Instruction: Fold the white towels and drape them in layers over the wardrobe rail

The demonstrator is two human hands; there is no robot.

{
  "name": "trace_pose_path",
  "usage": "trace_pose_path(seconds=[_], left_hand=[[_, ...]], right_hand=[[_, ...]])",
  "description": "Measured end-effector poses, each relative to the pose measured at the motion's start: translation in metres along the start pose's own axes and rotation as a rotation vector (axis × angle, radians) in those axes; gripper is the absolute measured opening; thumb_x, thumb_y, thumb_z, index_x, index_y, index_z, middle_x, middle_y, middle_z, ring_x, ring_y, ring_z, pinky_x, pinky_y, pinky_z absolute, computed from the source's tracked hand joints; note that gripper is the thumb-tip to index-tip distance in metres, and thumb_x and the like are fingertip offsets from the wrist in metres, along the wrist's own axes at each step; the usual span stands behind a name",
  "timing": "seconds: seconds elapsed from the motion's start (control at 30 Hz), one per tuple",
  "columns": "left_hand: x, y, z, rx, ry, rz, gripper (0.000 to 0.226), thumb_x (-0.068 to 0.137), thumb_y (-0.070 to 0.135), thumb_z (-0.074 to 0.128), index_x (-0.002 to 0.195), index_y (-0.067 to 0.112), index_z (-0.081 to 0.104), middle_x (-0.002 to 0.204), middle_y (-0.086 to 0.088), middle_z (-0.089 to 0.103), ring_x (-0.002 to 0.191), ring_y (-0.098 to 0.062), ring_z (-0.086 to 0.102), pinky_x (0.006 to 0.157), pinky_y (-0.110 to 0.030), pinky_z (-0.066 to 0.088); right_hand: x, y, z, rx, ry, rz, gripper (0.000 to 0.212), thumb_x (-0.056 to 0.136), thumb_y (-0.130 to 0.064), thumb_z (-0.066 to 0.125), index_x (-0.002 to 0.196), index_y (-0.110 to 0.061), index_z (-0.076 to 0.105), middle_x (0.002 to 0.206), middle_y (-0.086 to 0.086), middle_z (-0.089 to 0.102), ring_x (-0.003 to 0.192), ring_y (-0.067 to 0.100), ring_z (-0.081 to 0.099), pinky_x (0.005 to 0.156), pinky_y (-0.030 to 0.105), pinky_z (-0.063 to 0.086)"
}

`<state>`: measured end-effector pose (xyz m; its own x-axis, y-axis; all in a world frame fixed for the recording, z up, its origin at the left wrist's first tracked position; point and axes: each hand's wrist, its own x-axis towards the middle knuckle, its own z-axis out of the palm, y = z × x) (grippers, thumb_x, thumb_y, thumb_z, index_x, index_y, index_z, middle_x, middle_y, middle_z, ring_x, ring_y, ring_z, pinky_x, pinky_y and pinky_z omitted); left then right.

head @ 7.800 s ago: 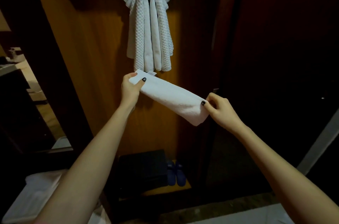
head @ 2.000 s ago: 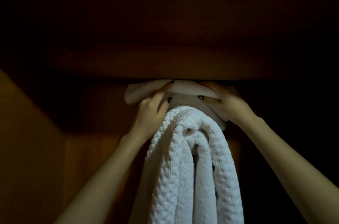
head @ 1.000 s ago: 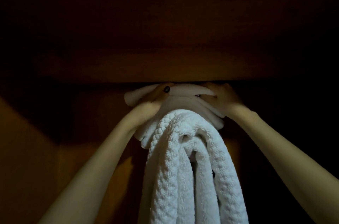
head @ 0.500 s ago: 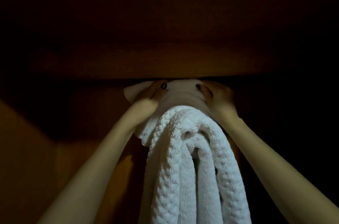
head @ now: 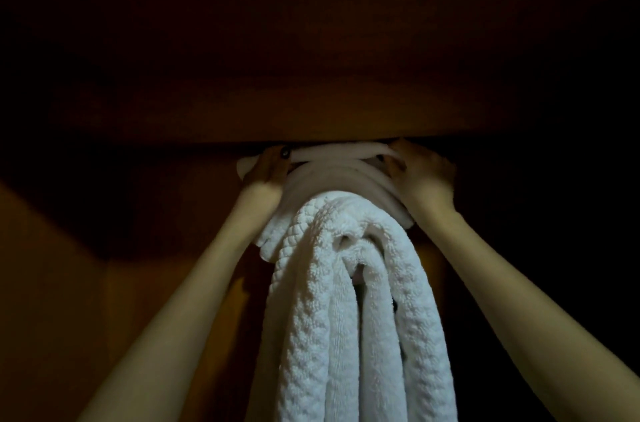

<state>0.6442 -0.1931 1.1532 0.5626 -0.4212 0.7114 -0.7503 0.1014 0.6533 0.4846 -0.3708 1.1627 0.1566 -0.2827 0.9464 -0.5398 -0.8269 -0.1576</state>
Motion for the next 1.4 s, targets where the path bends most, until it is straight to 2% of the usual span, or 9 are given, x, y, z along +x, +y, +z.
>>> trace_pose_path(seconds=[0.23,0.33,0.43,0.6,0.77,0.87,1.03,1.27,1.4], left_hand=[[-0.002,-0.030,-0.022,-0.294,0.117,-0.236,0.055,0.099,0.018,0.018,0.135,-0.016,0.042,0.127,-0.040,0.050,0.111,-0.052,0.056,0.092,-0.050,0.048],[-0.007,-0.033,-0.027,-0.214,0.075,-0.174,0.033,0.104,0.025,0.038,0.125,0.011,0.060,0.124,-0.017,0.062,0.114,-0.032,0.060,0.094,-0.036,0.047],[-0.014,-0.028,-0.027,-0.358,0.110,-0.180,0.033,0.102,0.044,0.041,0.089,0.028,0.067,0.096,-0.001,0.070,0.091,-0.017,0.067,0.080,-0.029,0.053],[-0.009,-0.027,-0.029,-0.098,0.148,-0.112,0.034,0.102,0.041,0.040,0.084,0.023,0.063,0.075,0.008,0.057,0.070,-0.009,0.054,0.064,-0.027,0.041],[-0.006,-0.014,-0.037,-0.030,-0.029,0.382,0.024,0.099,0.007,0.045,0.104,0.016,0.067,0.100,0.017,0.062,0.091,0.010,0.060,0.079,-0.002,0.040],[0.003,-0.001,-0.030,0.102,-0.257,0.489,0.029,0.096,0.019,0.044,0.120,0.018,0.061,0.120,0.014,0.056,0.104,0.023,0.049,0.090,0.001,0.032],[0.019,0.000,-0.011,0.162,-0.268,0.204,0.047,0.097,0.043,0.049,0.133,0.015,0.055,0.139,-0.002,0.051,0.128,-0.013,0.048,0.111,-0.023,0.033],[0.023,0.006,0.002,-0.011,-0.215,0.123,0.025,0.104,0.037,0.039,0.104,0.038,0.064,0.108,0.014,0.063,0.097,-0.001,0.059,0.086,-0.016,0.045],[0.012,0.004,-0.001,0.096,-0.268,-0.062,0.028,0.099,0.031,0.047,0.126,0.027,0.054,0.123,0.010,0.056,0.110,-0.007,0.055,0.075,0.003,0.035]], right_hand=[[-0.015,0.013,0.005,0.180,-0.135,0.036,0.032,0.101,-0.027,0.047,0.128,-0.018,0.060,0.105,0.012,0.068,0.092,0.031,0.064,0.070,0.030,0.039],[-0.012,0.015,-0.003,0.440,-0.171,0.157,0.019,0.098,-0.023,0.055,0.112,-0.028,0.066,0.097,-0.010,0.061,0.087,0.006,0.056,0.082,0.024,0.041],[-0.007,0.015,-0.006,0.654,-0.020,0.197,0.031,0.096,-0.005,0.051,0.076,-0.027,0.059,0.070,-0.009,0.054,0.056,-0.006,0.046,0.060,0.011,0.037],[-0.021,0.021,-0.001,0.725,-0.216,0.243,0.017,0.094,-0.006,0.052,0.093,-0.016,0.066,0.080,-0.003,0.062,0.068,0.002,0.054,0.065,0.023,0.043],[-0.040,0.031,-0.005,0.747,-0.310,0.263,0.021,0.099,-0.024,0.051,0.082,-0.030,0.061,0.078,-0.013,0.059,0.064,-0.013,0.052,0.055,0.004,0.036],[-0.030,0.027,-0.009,0.687,-0.332,0.217,0.026,0.100,-0.033,0.049,0.119,-0.025,0.064,0.106,-0.011,0.062,0.092,-0.003,0.056,0.070,0.007,0.039],[-0.008,-0.001,-0.015,0.690,-0.475,-0.043,0.035,0.104,-0.029,0.043,0.138,-0.029,0.051,0.131,-0.016,0.052,0.119,0.002,0.050,0.097,0.017,0.039],[-0.002,-0.010,0.002,0.607,-0.464,-0.121,0.037,0.104,-0.021,0.042,0.139,-0.013,0.051,0.142,0.012,0.052,0.130,0.028,0.050,0.109,0.047,0.039],[-0.013,-0.011,-0.004,0.651,-0.523,-0.053,0.043,0.105,-0.025,0.040,0.148,-0.025,0.038,0.154,-0.001,0.036,0.140,0.017,0.036,0.109,0.021,0.029]])
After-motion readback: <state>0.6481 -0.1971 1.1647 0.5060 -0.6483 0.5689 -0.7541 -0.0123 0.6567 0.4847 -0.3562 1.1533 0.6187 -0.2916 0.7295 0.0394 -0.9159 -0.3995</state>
